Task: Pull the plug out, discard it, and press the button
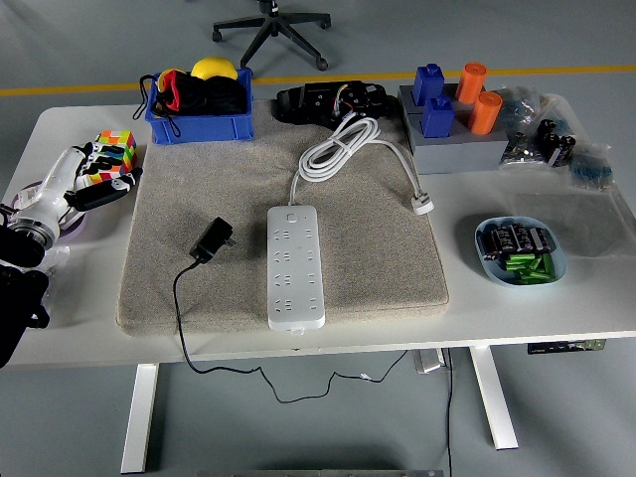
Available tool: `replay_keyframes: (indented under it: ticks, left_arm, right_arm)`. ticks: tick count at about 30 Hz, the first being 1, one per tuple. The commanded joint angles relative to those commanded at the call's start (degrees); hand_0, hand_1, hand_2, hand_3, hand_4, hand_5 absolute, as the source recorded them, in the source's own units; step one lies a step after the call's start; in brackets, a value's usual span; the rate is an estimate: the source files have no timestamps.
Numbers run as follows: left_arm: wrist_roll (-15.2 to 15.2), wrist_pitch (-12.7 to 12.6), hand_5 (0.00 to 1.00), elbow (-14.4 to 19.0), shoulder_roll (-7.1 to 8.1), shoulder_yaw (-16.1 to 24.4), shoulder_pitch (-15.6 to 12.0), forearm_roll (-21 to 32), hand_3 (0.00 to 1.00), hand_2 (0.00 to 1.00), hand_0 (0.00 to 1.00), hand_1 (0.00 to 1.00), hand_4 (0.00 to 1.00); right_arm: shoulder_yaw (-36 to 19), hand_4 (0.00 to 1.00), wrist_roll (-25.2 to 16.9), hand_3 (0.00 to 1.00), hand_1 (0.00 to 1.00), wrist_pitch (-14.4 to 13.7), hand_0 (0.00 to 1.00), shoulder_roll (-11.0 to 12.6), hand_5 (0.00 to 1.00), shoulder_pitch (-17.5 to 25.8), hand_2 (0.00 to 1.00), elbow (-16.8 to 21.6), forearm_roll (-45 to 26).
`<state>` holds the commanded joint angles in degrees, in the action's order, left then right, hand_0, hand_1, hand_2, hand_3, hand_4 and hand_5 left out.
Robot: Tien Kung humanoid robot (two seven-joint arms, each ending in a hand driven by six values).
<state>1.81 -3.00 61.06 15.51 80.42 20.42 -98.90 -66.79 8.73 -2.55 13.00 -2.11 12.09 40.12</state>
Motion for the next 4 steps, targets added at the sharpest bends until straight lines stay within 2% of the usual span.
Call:
replay_keyframes:
  ticks: [4]
  left_arm:
    - [0.13, 0.13, 0.448, -0.26, -0.07, -0.12, 0.28, -0.06, 0.750, 0.706, 0.780, 0.754, 0.768]
  right_arm:
    - [0.02, 0.675, 0.00, 0.621, 0.666, -0.02, 0.749, 0.25, 0.515, -0.20, 0.655, -0.02, -0.04]
